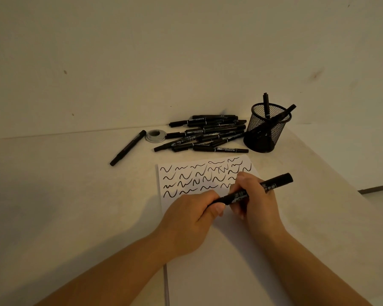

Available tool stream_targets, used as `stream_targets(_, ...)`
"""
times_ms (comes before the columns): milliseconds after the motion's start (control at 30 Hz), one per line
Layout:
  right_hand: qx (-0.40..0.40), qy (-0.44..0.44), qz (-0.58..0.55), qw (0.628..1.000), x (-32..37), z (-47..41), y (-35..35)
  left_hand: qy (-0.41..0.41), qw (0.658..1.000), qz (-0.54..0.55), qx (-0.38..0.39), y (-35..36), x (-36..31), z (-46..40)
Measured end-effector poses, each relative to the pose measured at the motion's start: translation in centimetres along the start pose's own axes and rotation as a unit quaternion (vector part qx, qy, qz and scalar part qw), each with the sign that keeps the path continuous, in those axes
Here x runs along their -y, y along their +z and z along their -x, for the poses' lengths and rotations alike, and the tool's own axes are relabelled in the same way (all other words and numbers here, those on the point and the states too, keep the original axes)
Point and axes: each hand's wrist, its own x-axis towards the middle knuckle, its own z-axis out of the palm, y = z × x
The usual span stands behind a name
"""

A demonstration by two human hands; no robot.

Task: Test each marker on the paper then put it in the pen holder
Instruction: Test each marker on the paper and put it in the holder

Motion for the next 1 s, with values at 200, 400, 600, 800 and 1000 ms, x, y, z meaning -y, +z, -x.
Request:
stream_targets(200, 0.004, 0.002, -0.016, 1.000, -0.6, 0.2, 0.1, -0.003, 0.999, 0.032, 0.036, -0.1, 0.2, 0.1)
stream_targets(400, 0.018, -0.021, -0.027, 0.999, -0.6, 0.3, 0.4, 0.004, 0.997, 0.040, 0.063, -0.4, 0.5, -0.1)
stream_targets(600, 0.016, -0.043, -0.011, 0.999, -0.7, 0.4, 0.5, -0.008, 0.994, 0.068, 0.088, -0.6, 0.6, 0.0)
stream_targets(800, 0.026, -0.049, -0.022, 0.998, -0.2, 0.5, 1.1, -0.026, 0.991, 0.087, 0.097, -1.1, 0.2, 0.0)
stream_targets(1000, 0.032, -0.056, -0.020, 0.998, -0.2, 0.8, 0.7, -0.034, 0.991, 0.067, 0.108, -1.1, 0.0, 0.2)
